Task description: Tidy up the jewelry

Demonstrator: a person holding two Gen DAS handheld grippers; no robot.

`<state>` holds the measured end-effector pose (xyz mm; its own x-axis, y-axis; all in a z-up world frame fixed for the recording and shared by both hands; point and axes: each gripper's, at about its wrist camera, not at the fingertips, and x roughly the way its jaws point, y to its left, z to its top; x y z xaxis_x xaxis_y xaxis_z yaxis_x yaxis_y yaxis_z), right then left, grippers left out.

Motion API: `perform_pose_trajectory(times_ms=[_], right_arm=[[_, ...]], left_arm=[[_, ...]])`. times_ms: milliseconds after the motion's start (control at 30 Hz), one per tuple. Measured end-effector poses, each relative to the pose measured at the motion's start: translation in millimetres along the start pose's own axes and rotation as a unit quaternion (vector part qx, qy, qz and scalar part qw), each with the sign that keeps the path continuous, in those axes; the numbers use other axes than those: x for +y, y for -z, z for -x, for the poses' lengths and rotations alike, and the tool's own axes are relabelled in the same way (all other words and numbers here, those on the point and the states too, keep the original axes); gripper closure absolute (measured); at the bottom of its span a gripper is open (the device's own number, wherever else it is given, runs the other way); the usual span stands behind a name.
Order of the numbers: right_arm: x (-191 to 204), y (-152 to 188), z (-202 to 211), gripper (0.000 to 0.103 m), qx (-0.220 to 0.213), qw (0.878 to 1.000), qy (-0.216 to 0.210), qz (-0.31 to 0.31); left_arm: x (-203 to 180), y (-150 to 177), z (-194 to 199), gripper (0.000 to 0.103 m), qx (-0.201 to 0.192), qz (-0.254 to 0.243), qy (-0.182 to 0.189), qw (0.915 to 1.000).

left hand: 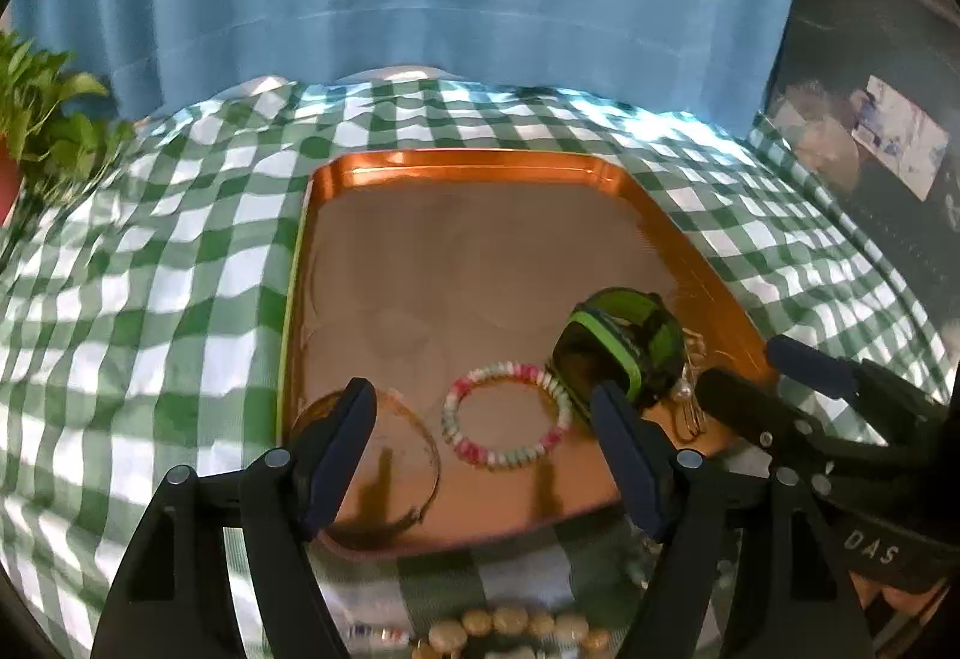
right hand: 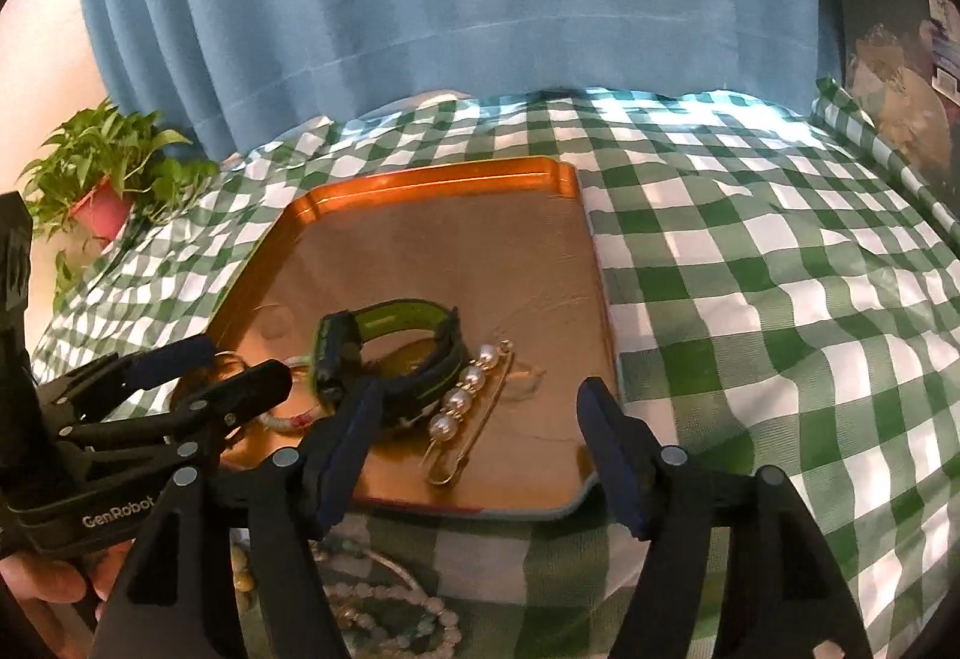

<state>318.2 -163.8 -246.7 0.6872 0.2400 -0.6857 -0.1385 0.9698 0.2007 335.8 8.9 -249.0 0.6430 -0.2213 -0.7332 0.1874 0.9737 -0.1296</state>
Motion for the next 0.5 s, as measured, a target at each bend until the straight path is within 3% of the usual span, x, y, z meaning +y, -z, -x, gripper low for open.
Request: perform_pose_trajectory(times_ms=[167, 200, 300, 500], right_arm=[[13.5, 9.3, 31.0, 0.016, -0.019, 1.0, -0.007, 0.003], [15.3, 10.8, 36.1, 0.007, -0.021, 1.0, -0.008, 0.001], [24.3, 19.6, 64.7, 0.005, -0.041, 0.999, -0.01, -0.002], [36.9, 36.4, 105.3, 0.0, -0.041, 0.999, 0.01, 0.0]], left_arm=[[7.6, 12.3, 32.2, 0.029, -0.002, 0.034, 0.011, 0.9994], [7.1, 15.6, 41.1, 0.029, -0.005, 0.041, 0.012, 0.9991], [2.5, 23.3, 67.5, 0.029, -0.015, 0.049, 0.012, 0.9986], [-6.6, 39.7, 117.1, 0.028, -0.029, 0.055, 0.022, 0.9978]])
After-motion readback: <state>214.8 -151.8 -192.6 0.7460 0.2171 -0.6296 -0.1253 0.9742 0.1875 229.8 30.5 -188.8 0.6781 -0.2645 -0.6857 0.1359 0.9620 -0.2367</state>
